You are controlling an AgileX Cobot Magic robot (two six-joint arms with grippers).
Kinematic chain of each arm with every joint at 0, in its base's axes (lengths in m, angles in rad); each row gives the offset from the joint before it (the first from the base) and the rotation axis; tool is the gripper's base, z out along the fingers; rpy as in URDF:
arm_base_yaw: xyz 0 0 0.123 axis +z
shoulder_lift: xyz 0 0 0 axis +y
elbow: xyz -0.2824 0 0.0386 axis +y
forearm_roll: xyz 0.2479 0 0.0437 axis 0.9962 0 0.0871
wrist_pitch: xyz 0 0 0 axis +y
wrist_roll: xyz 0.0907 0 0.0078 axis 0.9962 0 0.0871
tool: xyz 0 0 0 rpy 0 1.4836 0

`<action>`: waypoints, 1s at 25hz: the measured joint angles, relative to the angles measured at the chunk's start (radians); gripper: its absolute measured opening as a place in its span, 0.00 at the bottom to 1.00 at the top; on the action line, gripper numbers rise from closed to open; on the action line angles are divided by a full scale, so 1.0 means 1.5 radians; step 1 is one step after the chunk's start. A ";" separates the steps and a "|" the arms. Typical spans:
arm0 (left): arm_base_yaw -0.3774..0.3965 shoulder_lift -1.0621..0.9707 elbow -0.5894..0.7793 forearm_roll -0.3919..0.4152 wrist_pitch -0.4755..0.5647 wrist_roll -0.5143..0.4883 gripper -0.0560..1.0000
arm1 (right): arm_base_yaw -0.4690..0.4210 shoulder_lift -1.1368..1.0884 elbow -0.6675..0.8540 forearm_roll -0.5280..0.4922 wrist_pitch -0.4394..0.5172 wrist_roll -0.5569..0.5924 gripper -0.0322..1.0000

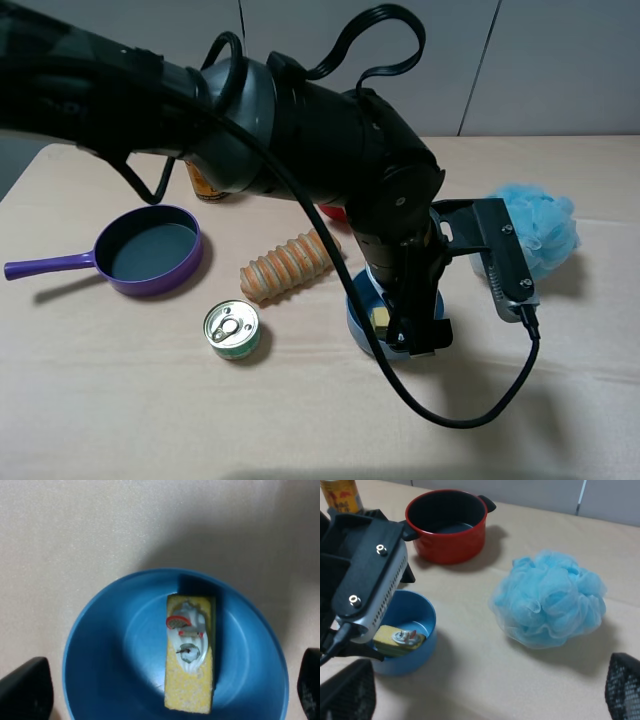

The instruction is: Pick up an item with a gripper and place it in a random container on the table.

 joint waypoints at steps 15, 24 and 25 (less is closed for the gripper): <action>0.000 0.000 0.000 -0.012 0.013 0.000 0.99 | 0.000 0.000 0.000 0.000 0.000 0.000 0.70; 0.000 0.000 0.000 -0.027 0.034 0.000 0.99 | 0.000 0.000 0.000 0.000 0.000 0.000 0.70; 0.000 0.000 0.000 -0.027 0.036 0.000 0.99 | 0.000 0.000 0.000 0.000 0.000 0.000 0.70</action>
